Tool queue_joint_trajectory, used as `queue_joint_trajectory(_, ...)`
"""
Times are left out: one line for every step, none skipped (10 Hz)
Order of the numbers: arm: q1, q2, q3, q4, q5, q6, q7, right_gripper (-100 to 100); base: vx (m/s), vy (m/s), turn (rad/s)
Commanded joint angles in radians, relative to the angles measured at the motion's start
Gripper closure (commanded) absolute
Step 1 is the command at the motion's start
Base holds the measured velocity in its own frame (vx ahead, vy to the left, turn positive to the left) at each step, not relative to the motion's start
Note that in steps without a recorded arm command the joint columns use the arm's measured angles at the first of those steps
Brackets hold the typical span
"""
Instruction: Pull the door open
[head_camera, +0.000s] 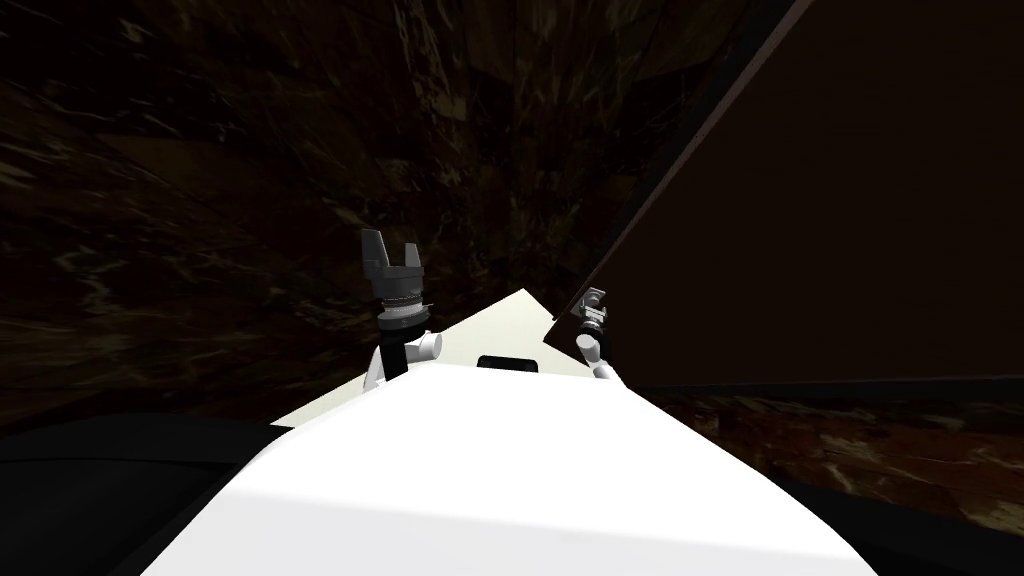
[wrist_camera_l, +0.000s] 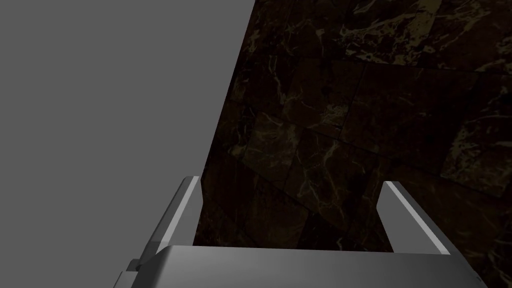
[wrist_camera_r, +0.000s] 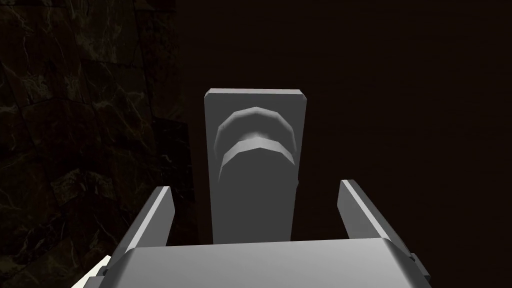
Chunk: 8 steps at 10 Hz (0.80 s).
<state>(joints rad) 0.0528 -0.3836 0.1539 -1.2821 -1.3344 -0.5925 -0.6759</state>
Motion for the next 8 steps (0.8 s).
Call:
queue_joint_trajectory(0.006, -0.025, -0.012, 0.014, 0.001, -0.004, -0.035, -100, 0.186, -0.034, 0.131)
queue_joint_trajectory(0.009, -0.038, -0.018, 0.019, 0.0, -0.004, -0.049, -100, 0.179, -0.034, 0.084)
queue_joint_trajectory(-0.001, -0.032, -0.009, 0.031, 0.007, -0.007, -0.05, -100, 0.079, -0.014, 0.013)
queue_joint_trajectory(-0.001, -0.032, -0.009, 0.031, 0.007, -0.007, -0.05, 100, -0.01, -0.002, -0.032)
queue_joint_trajectory(-0.001, -0.032, -0.009, 0.031, 0.007, -0.007, -0.05, 100, -0.032, -0.004, -0.005)
queue_joint_trajectory(-0.001, -0.032, -0.009, 0.031, 0.007, -0.007, -0.05, 100, -0.025, -0.001, 0.022)
queue_joint_trajectory(-0.001, -0.032, -0.009, 0.031, 0.007, -0.007, -0.05, 100, -0.014, 0.002, 0.004)
queue_joint_trajectory(-0.001, -0.032, -0.009, 0.031, 0.007, -0.007, -0.05, 100, -0.005, 0.004, -0.004)
